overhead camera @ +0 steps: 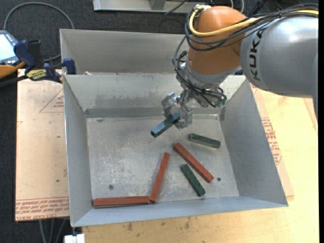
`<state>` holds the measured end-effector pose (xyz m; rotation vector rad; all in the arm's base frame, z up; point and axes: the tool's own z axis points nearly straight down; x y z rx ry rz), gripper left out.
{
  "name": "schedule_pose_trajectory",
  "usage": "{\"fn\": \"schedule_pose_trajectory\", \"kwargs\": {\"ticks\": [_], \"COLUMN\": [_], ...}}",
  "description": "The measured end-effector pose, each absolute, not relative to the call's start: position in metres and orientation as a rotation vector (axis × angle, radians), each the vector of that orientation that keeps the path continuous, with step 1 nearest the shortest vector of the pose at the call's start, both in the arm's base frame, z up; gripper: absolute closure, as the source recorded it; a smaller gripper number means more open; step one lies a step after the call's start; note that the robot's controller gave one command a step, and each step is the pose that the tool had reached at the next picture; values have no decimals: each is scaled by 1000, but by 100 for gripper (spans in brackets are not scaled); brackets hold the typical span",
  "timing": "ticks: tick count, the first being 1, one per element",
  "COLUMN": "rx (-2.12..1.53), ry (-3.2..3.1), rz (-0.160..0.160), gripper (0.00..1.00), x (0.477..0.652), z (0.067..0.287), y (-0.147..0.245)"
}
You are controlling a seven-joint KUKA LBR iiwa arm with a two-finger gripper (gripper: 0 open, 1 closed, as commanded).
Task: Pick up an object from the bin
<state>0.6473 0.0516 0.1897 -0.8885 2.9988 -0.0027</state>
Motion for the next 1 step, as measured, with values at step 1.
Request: {"fn": "schedule_pose_trajectory", "kwargs": {"ticks": [1], "rx": [-715], "ry": [3045], "rz": [-4], "gripper": [100], "x": [637], "z": [322], "y": [5]}}
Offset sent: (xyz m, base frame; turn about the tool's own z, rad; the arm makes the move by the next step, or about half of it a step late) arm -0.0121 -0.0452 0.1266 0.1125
